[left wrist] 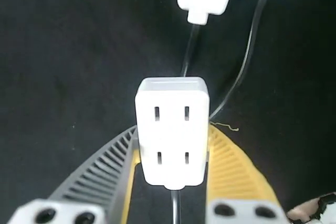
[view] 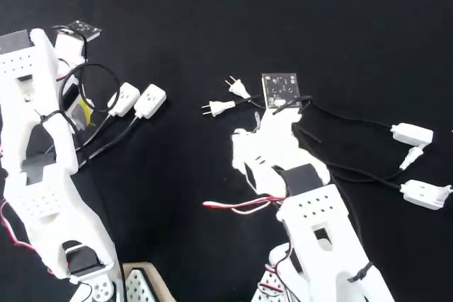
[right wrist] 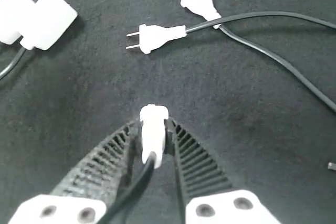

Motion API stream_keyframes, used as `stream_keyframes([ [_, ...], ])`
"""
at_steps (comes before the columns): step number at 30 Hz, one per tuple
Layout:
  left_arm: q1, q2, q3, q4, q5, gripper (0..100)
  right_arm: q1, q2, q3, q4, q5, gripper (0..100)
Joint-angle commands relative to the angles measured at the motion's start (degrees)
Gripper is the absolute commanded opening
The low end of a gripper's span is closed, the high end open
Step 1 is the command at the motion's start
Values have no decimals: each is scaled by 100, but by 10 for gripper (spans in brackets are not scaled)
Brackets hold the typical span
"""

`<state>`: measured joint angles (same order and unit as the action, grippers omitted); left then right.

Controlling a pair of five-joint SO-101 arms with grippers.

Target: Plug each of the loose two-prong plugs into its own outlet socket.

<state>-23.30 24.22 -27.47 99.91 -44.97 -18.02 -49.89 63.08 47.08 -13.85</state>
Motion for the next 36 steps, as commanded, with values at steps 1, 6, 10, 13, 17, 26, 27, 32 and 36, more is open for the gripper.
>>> stream_keyframes([
  [1, 233, -1495, 945, 88, -97, 30, 220, -13, -286, -105, 114, 13],
  [6, 1393, -3464, 3407, -686, -97, 30, 809, -22, -655, 264, 123, 13],
  [10, 2440, -4571, 5508, -2207, -88, 30, 1064, -4, -1042, 888, 369, 13],
  [13, 3222, -4607, 6369, -2901, -70, 30, 1231, -31, -1226, 1222, 765, 12],
  [17, 4233, -4369, 6747, -3411, -35, 30, 1600, -31, -1341, 1275, 791, 12],
  [26, 4778, -3367, 6651, -3859, -26, 137, 2101, -31, -1578, 1301, 800, 12],
  [27, 4725, -3305, 6589, -3815, -26, 198, 2101, -31, -1569, 1310, 800, 12],
  [32, 4558, -3270, 6290, -3429, -26, 267, 2066, -31, -1552, 1310, 800, 12],
  [36, 4593, -3270, 6123, -2796, -70, 287, 2066, -31, -1534, 1319, 800, 12],
])
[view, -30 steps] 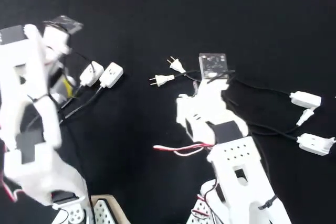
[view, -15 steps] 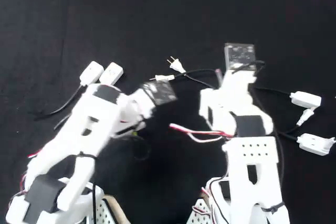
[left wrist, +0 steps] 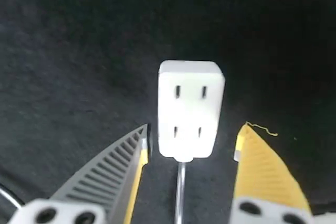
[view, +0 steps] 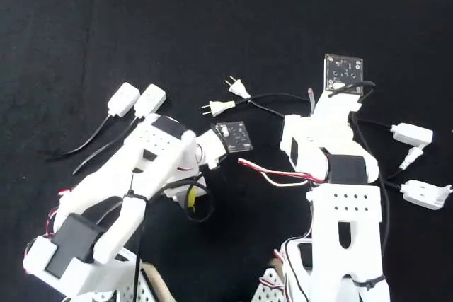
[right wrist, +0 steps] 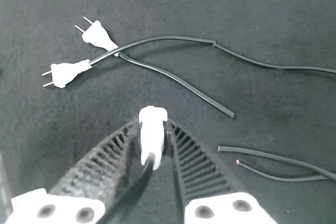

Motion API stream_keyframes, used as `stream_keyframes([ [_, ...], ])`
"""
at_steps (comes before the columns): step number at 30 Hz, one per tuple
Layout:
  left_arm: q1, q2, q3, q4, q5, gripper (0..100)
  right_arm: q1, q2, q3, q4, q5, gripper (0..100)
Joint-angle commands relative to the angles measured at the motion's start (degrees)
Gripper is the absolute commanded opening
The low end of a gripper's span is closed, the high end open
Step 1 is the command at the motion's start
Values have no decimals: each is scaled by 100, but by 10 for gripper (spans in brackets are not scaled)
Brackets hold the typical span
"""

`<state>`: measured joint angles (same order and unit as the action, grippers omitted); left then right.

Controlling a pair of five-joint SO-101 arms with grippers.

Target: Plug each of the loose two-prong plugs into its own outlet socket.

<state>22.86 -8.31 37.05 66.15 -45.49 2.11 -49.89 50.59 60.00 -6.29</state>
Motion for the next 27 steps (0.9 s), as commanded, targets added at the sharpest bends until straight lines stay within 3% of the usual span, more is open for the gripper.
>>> stream_keyframes([
  [1, 13, -18, -365, 730, -18, 315, 53, -22, -277, 44, 44, 12],
  [5, -136, -70, -593, 923, -18, 409, -97, -22, -259, 185, 53, 12],
  [12, -734, -1169, -514, 923, 167, 357, -545, 13, -251, 422, 53, 12],
  [22, -1244, -4132, 980, 1222, 308, 358, -2154, 22, -101, 897, 53, 12],
  [27, -2308, -5899, 1833, 1187, 457, 358, -2971, 22, 127, 800, 18, 12],
])
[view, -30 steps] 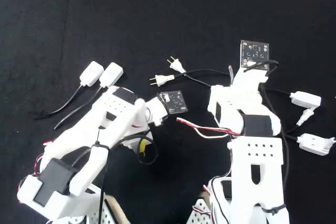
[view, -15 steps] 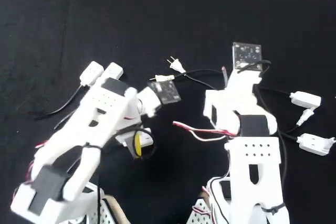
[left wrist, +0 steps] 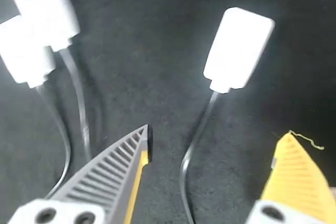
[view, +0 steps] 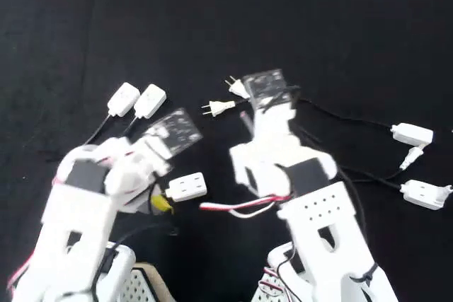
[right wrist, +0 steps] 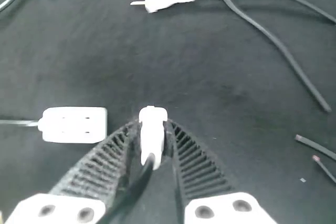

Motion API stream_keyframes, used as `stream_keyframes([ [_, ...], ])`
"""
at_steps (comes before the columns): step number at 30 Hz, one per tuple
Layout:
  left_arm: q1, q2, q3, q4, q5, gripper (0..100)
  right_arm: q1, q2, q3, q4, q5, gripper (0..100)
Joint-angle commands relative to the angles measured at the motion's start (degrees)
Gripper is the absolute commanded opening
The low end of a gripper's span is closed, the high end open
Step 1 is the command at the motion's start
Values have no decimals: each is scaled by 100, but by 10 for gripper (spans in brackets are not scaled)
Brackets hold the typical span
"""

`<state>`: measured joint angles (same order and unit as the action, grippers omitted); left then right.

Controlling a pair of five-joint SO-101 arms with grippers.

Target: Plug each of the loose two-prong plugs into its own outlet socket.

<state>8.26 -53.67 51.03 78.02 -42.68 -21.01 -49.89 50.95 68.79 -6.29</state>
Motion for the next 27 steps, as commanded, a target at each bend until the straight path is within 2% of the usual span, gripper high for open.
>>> stream_keyframes([
  [1, -1138, -1679, 593, -9, 299, 358, -870, 22, 163, -158, 9, 12],
  [6, -2554, -3077, 1367, -352, 1301, 357, -1486, 31, 752, -941, 9, 13],
  [9, -3196, -3455, 1824, -422, 1415, 357, -1749, 31, 813, -879, -158, 12],
  [14, -3538, -3516, 2800, -870, 1292, 357, -2154, 31, 1024, -1222, -536, 12],
  [17, -3811, -3543, 3275, -1002, 1090, 357, -2593, 31, 1235, -1521, -1160, 12],
  [21, -4119, -3552, 3618, -1266, 923, 357, -2602, 268, 1165, -1609, -1398, 12],
  [27, -4110, -3552, 3662, -1310, 923, 357, -2154, 1824, 171, -1222, -1574, 12],
])
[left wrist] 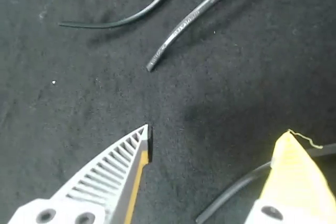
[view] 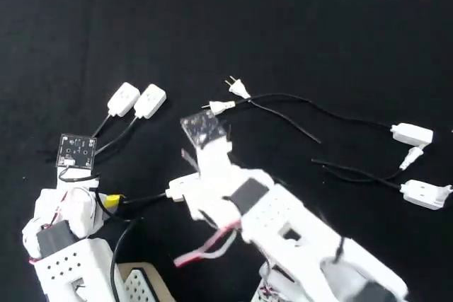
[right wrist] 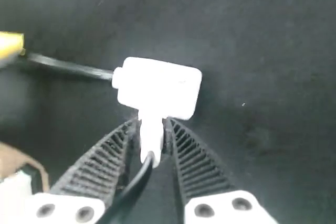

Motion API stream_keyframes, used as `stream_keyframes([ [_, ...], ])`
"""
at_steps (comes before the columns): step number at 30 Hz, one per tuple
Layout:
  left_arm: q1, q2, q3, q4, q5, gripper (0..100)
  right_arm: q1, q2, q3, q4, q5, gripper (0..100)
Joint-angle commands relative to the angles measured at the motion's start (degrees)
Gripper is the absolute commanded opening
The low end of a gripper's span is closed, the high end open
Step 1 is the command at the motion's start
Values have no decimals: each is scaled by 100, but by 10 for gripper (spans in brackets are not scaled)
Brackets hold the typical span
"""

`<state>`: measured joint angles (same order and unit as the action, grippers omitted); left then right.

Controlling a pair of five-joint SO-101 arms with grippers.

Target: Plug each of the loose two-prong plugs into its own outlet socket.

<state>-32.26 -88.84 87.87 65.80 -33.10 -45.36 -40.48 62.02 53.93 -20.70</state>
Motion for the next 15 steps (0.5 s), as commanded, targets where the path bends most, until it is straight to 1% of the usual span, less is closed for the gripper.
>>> stream_keyframes([
  [1, -57, -35, -22, -88, -35, 357, 299, 1130, -1165, 466, -141, 12],
  [3, -57, -35, 31, -97, -35, 357, 308, 1481, -1560, 826, -141, 12],
  [7, -57, -35, 57, -105, -35, 357, 316, 1596, -1675, 853, -141, 12],
  [11, -57, -35, 57, -105, -35, 357, 668, 1560, -1692, 747, -141, 12],
  [15, -57, -35, 66, -105, -35, 357, 932, 1086, -1675, 738, -141, 12],
])
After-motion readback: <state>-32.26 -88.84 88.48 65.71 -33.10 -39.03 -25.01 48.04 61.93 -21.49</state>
